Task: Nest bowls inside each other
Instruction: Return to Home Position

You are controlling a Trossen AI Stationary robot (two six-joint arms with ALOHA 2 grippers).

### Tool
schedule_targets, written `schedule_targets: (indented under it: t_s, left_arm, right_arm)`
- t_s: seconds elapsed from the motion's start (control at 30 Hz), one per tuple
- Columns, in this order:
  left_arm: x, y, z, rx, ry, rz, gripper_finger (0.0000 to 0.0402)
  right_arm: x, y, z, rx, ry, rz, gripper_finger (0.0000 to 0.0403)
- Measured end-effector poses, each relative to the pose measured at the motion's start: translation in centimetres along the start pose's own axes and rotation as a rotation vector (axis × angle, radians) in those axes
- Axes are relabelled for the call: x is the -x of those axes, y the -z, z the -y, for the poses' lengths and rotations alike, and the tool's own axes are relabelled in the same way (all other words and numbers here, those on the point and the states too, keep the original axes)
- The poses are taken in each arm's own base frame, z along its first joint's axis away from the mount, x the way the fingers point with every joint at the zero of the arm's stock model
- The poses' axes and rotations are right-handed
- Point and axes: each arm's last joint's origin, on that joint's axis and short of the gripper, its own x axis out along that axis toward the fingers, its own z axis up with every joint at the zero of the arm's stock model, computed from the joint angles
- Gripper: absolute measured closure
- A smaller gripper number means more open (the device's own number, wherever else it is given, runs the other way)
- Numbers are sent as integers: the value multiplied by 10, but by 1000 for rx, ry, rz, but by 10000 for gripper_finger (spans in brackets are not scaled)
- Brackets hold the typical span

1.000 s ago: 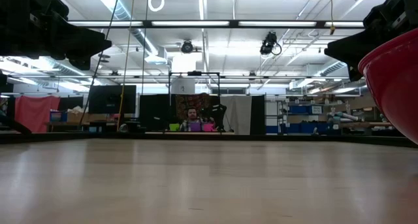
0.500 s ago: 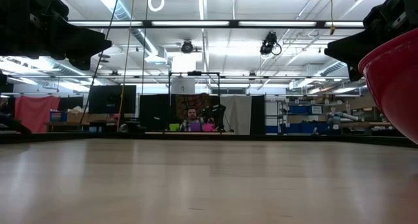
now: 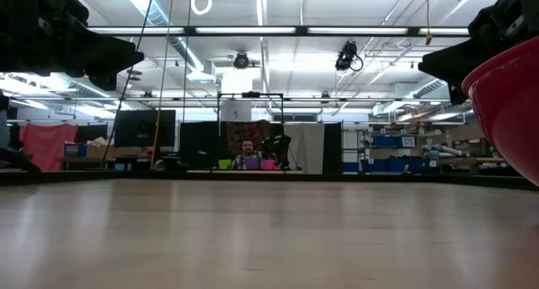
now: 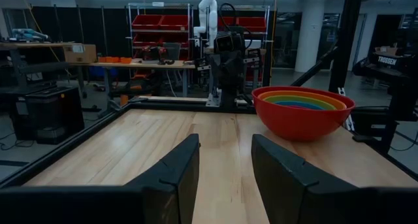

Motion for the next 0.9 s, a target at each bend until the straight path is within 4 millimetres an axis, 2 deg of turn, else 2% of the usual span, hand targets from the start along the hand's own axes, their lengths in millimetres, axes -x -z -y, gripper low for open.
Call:
schedule_targets:
  t_s: [0.9]
  left_arm:
    - [-1,2,2,-3,18,-26,260]
  right_arm:
    - [0,0,0,0,0,1,316]
